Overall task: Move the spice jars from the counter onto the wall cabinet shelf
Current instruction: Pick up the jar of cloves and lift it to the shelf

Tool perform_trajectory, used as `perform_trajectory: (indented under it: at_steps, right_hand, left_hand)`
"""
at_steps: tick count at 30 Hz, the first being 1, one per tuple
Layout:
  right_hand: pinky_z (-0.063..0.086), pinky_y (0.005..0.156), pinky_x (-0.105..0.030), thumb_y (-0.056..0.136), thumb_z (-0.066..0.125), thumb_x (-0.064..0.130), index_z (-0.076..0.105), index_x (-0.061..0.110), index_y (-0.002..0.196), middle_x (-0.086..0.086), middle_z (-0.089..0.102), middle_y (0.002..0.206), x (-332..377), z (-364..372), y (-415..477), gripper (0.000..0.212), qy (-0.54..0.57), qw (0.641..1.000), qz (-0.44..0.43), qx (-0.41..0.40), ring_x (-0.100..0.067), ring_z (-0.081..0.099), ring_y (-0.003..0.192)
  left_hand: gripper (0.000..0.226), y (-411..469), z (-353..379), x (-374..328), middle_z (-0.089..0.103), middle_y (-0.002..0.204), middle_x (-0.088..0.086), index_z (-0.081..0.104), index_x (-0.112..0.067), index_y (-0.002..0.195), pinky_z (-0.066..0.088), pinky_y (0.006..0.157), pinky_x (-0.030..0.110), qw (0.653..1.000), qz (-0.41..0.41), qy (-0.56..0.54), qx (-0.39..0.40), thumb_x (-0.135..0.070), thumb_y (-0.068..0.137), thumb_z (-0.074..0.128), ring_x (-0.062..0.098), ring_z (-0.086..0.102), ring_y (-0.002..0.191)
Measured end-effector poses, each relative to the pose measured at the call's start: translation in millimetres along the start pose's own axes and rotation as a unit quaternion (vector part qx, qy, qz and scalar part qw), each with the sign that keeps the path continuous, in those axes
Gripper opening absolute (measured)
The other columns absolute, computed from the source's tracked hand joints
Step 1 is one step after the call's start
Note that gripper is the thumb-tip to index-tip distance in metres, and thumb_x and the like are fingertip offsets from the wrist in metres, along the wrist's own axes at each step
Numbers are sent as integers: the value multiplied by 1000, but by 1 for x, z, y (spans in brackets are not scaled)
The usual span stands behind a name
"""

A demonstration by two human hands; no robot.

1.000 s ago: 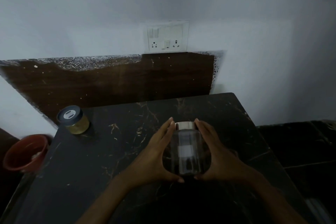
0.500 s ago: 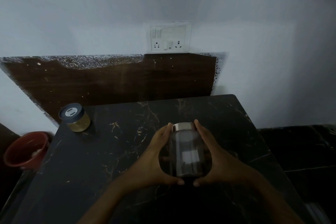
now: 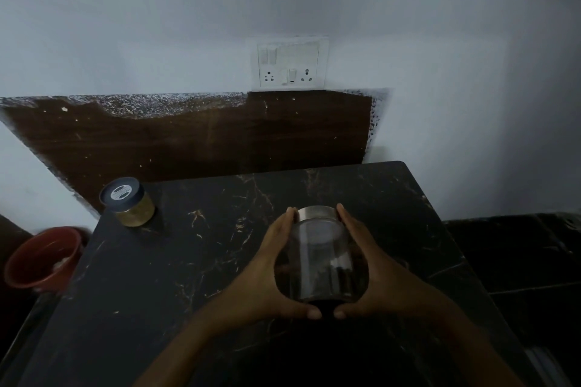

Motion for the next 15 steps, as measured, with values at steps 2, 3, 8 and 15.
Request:
perform_trajectory:
  at_steps: [2,3,8,15]
  right_hand:
    - [24,101,-12,55,88,31,-16,61,128,35,1,140,1,2,1,130,-29,999,-13,-12,0,17,134]
    - [23,103,-14,55,87,34,-16,60,129,36,-2,140,2,3,1,130,-46,999,-20,-17,0,16,134]
    - [20,90,-1,56,87,32,-20,66,123,44,-3,131,4,0,-2,131,-35,999,-13,3,9,14,126]
    - [23,96,-8,53,88,30,-13,77,115,43,4,132,-1,-2,-3,127,-8,1000,-3,16,6,20,128]
  left_hand:
    - [135,1,3,1,-24,143,-38,-20,-43,140,22,104,5,999,5,51,15,-49,53,82,-17,-6,134]
    - [134,3,5,-1,-28,142,-36,-23,-44,139,18,108,10,996,14,83,18,-52,54,81,-14,-11,136]
    - [127,4,4,-7,-14,140,-40,-13,-53,134,22,98,-2,996,21,86,-27,-45,55,86,-22,-1,129]
    - [125,0,3,-5,-15,141,-42,-9,-48,139,27,99,1,999,15,37,-12,-49,53,82,-19,0,133]
Point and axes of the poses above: each hand's wrist, its own y-axis towards the middle knuckle, its own z-axis out of the palm, x = y × z, the point moved 5 cm from there along y, towards the middle knuckle
